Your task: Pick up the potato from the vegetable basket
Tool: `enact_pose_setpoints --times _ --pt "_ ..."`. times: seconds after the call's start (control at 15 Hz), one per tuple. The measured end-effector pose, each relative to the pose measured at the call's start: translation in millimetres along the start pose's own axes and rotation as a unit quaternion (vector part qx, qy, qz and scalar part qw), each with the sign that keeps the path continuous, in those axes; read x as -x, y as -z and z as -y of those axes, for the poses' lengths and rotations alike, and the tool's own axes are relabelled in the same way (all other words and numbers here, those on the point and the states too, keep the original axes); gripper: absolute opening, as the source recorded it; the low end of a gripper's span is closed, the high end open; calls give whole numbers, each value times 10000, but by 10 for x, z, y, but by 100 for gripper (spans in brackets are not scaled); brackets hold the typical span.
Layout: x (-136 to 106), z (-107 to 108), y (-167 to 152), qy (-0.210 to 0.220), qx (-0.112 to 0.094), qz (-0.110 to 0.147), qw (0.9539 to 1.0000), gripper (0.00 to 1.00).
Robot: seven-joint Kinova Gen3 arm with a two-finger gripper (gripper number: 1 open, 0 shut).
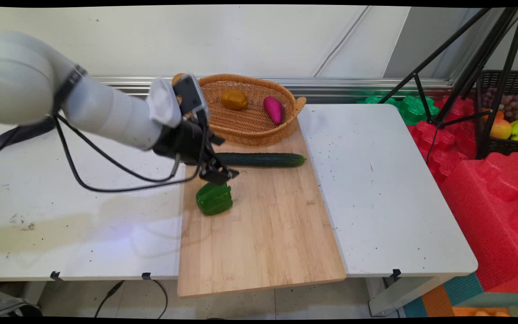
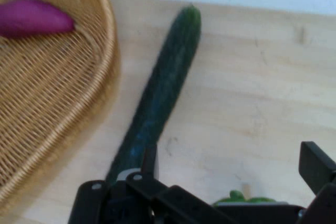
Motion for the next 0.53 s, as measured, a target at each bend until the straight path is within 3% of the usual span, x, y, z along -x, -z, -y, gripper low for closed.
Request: enact_pose_setpoints --times 0.27,0.53 --pt "-215 200 316 139 -115 -351 9992 100" --pt "-373 458 504 347 -337 -520 9975 100"
